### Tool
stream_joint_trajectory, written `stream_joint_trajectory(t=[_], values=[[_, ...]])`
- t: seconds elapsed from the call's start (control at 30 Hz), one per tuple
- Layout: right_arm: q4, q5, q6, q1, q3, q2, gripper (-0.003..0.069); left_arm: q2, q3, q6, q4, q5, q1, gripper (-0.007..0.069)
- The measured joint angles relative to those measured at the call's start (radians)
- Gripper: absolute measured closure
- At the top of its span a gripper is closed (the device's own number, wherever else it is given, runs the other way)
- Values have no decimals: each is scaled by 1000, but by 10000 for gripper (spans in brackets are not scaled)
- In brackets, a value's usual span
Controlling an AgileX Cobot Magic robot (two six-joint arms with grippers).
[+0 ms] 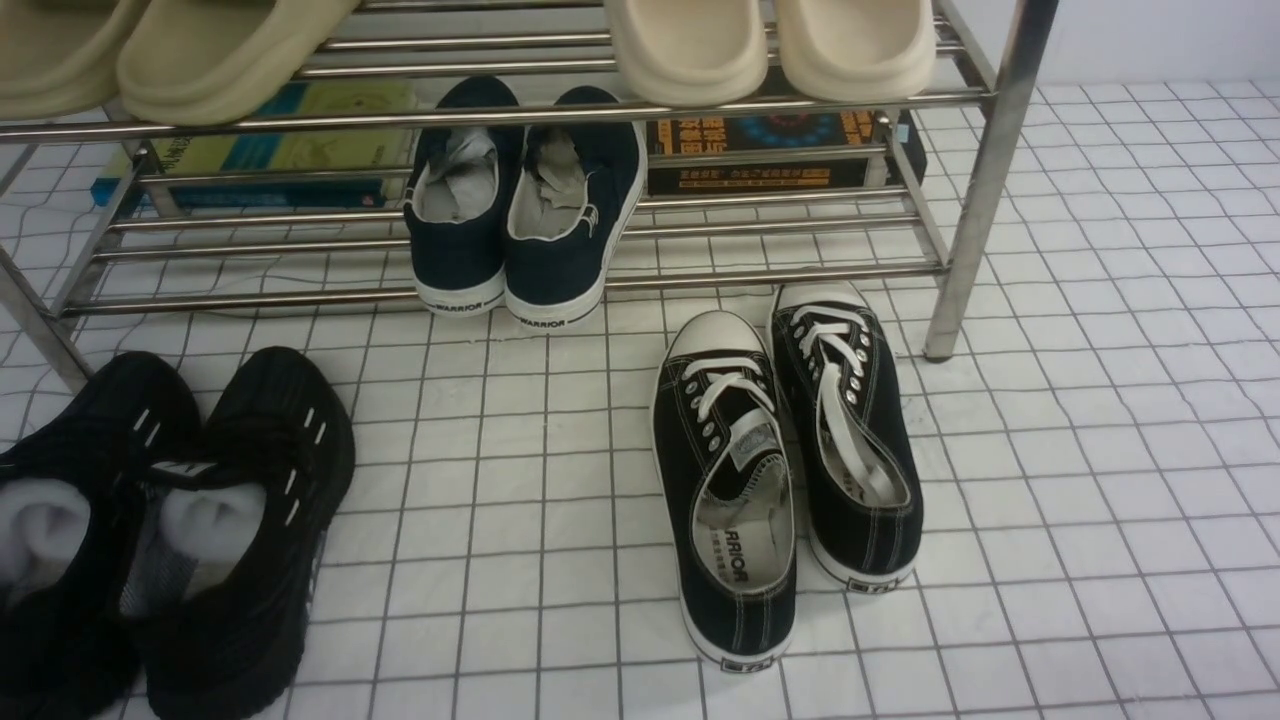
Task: Take the shoes off the shelf with your hand from the white checkered tablecloth.
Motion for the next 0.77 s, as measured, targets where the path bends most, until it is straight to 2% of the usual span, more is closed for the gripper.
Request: stream_joint_trajectory(t=[0.77], values=[[0, 0, 0, 0, 0, 0, 420, 0, 0, 1, 0, 0, 0, 531]])
